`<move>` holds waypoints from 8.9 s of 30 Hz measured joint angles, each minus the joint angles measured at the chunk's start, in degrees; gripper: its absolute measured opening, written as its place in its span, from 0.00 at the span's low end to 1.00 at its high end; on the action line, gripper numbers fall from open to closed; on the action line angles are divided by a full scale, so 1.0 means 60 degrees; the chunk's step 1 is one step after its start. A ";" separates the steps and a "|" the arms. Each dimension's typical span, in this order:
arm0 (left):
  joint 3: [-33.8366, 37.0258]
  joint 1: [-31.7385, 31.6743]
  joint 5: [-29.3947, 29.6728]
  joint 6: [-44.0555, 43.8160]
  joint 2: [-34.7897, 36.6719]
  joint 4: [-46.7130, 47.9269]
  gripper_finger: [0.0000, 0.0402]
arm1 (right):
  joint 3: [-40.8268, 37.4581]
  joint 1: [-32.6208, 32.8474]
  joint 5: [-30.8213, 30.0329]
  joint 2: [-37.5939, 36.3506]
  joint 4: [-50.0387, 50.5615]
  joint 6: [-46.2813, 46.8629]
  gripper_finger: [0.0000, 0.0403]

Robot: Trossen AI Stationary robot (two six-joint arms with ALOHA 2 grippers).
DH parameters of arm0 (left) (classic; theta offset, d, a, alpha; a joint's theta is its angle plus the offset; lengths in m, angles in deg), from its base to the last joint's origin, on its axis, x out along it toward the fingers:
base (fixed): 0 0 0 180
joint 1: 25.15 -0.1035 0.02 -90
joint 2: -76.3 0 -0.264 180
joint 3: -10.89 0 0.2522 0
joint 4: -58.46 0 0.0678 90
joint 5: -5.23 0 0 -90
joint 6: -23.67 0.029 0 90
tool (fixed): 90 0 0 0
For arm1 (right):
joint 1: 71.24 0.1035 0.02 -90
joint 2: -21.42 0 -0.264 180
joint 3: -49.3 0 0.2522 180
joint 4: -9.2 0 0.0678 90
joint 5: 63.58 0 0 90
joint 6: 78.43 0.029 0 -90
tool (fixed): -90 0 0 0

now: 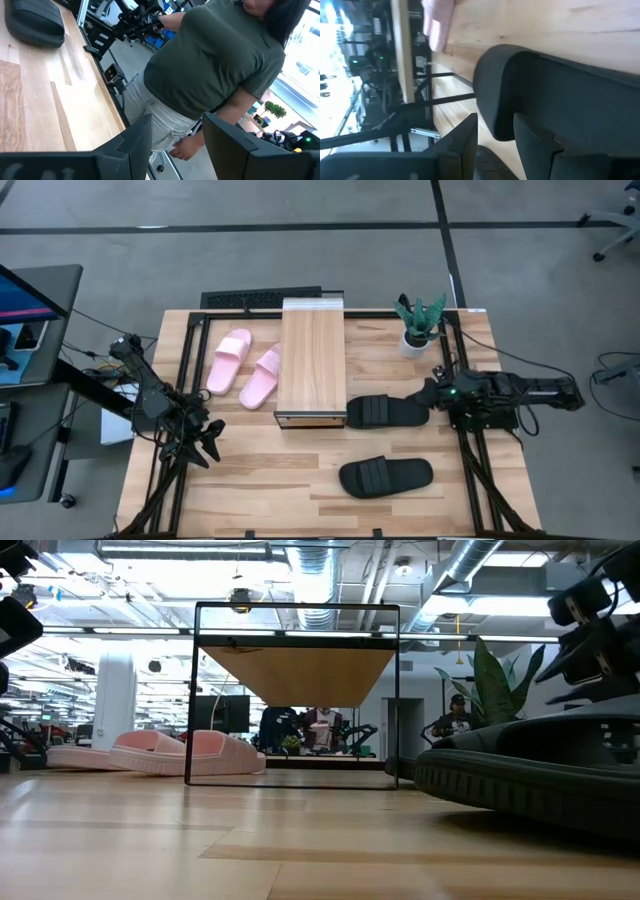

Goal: Pick and place slides into the shelf
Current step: Put the top black slide on the shelf

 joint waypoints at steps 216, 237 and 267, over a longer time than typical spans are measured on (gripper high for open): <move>0.0002 0.0000 0.0000 0.0000 0.0000 0.0004 0.40 | 1.1803 -0.7506 0.8909 1.3339 -0.3480 -0.6792 0.00; 0.0001 -0.0001 0.0000 0.0000 0.0000 0.0004 0.40 | 1.2549 -0.6598 0.6690 1.5611 -0.5284 -0.4260 0.01; 0.0003 0.0000 -0.0002 0.0000 0.0000 0.0004 0.40 | 1.2549 -0.6240 0.5353 1.6002 -0.4784 -0.4172 0.01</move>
